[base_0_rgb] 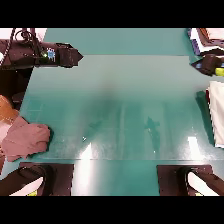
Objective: Fold the shirts.
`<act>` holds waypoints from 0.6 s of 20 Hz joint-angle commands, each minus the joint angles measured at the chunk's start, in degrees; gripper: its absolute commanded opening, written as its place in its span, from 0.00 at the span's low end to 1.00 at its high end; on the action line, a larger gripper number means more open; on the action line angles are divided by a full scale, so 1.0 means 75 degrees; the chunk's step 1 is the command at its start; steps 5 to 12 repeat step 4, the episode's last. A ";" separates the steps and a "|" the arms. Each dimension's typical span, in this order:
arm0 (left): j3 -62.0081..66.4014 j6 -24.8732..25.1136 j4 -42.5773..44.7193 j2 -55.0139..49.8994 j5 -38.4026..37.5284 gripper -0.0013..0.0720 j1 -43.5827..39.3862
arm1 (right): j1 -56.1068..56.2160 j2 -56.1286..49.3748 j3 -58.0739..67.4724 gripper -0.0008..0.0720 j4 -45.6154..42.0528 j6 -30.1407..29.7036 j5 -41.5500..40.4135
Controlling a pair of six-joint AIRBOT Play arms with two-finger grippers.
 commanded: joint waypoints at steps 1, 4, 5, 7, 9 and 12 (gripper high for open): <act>0.0000 -0.0003 0.0000 0.0006 0.0000 0.05 -0.0006 | 0.0688 -0.0280 0.0012 0.04 0.0017 -0.0029 -0.0035; 0.0000 -0.0003 0.0000 0.0006 0.0000 0.05 -0.0006 | 0.0711 -0.0318 0.0012 0.04 0.0023 -0.0029 0.0058; 0.0000 -0.0003 0.0000 0.0006 0.0000 0.05 -0.0006 | 0.0711 -0.0318 0.0012 0.04 0.0023 -0.0029 0.0058; 0.0000 -0.0003 0.0000 0.0006 0.0000 0.05 -0.0006 | 0.0711 -0.0318 0.0012 0.04 0.0023 -0.0029 0.0058; 0.0000 -0.0003 0.0000 0.0006 0.0000 0.05 -0.0006 | 0.0711 -0.0318 0.0012 0.04 0.0023 -0.0029 0.0058; 0.0000 -0.0003 0.0000 0.0006 0.0000 0.05 -0.0006 | 0.0711 -0.0318 0.0012 0.04 0.0023 -0.0029 0.0058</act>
